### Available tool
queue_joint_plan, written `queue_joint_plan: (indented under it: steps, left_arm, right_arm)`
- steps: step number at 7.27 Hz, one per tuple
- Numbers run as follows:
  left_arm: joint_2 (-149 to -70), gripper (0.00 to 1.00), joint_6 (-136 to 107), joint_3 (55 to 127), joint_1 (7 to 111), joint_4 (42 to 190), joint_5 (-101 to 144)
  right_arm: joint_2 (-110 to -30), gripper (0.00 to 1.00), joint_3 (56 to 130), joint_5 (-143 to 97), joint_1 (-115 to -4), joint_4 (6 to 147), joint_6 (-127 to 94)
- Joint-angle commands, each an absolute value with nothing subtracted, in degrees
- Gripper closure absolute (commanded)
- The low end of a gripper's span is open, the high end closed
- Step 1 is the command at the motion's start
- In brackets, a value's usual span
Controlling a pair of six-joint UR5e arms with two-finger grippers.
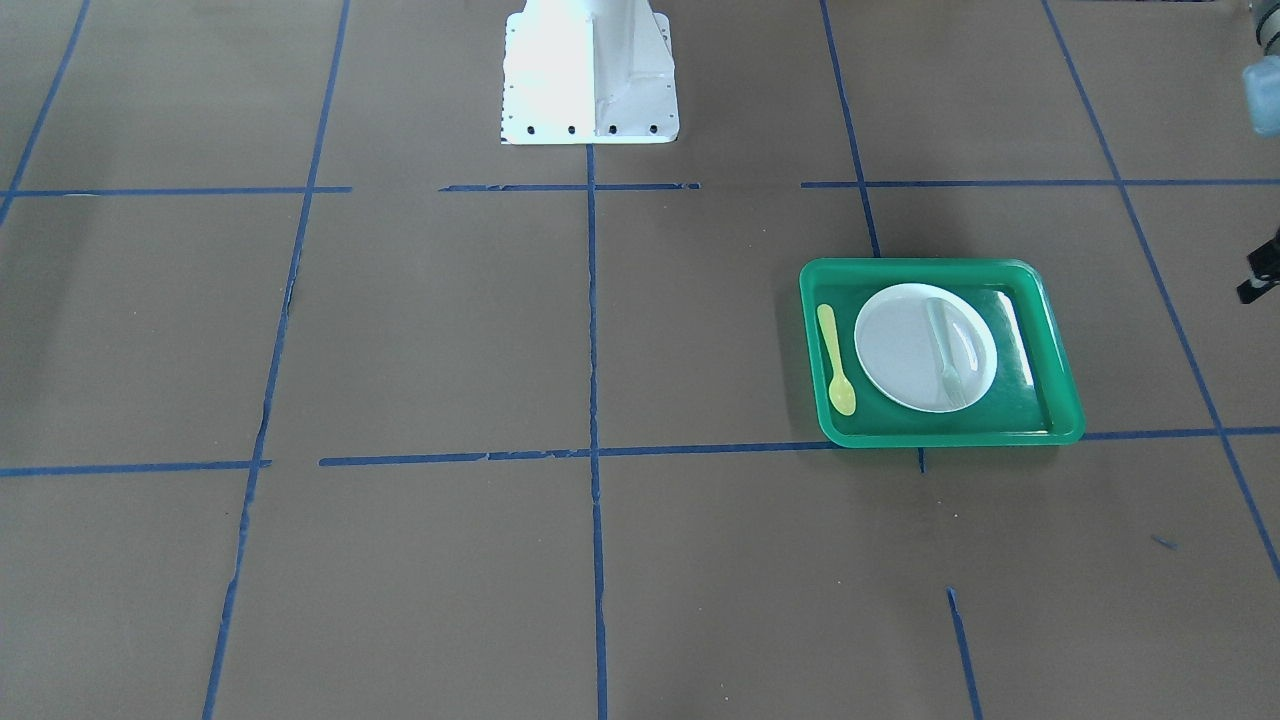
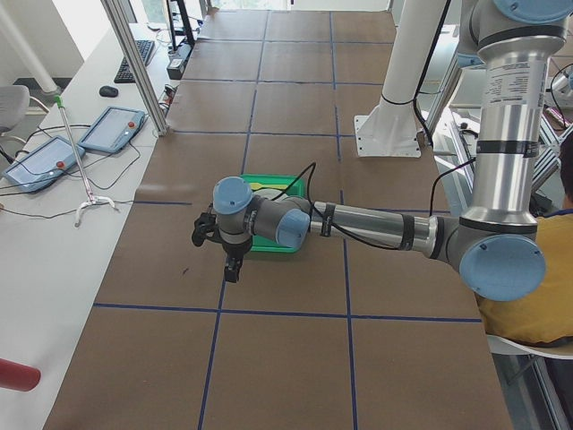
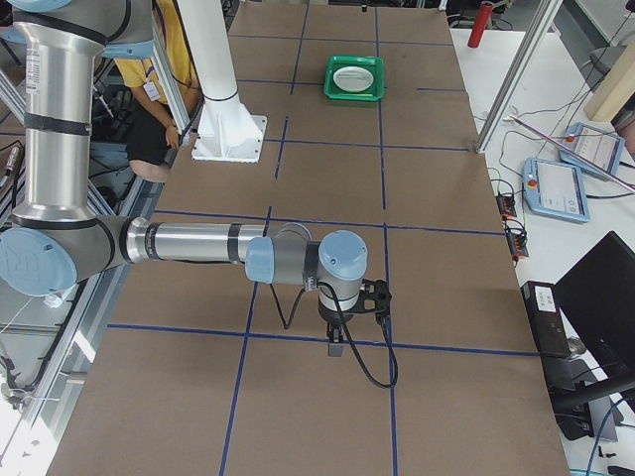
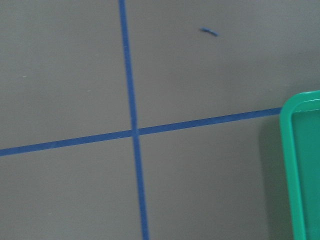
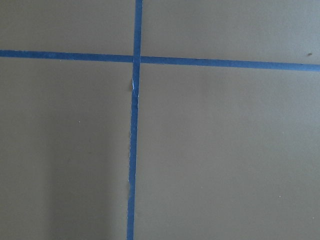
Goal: Place fork
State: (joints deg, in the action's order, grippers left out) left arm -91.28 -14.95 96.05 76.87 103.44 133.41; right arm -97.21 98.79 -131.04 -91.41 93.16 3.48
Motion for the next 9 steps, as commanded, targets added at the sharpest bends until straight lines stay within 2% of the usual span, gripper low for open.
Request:
queue_joint_plan:
  steps: [1, 3, 6, 9]
  left_arm:
    - [-93.2, 0.0, -30.5, 96.2, 66.4, 112.5, 133.0]
    - [-99.5, 0.04, -43.5, 95.5, 55.8, 113.4, 126.1]
    - [-100.0, 0.15, -43.8, 94.0, 53.3, 113.3, 124.5]
    - [-100.5, 0.18, -46.1, 91.8, 49.7, 113.7, 124.3]
  right_arm:
    - [-97.2, 0.0, 98.8, -131.0, -91.4, 93.2, 3.5]
    - [-97.2, 0.0, 98.8, -131.0, -91.4, 93.2, 3.5]
    - [-97.2, 0.0, 98.8, -131.0, -91.4, 93.2, 3.5]
    - [-97.2, 0.0, 98.8, -131.0, -91.4, 93.2, 3.5]
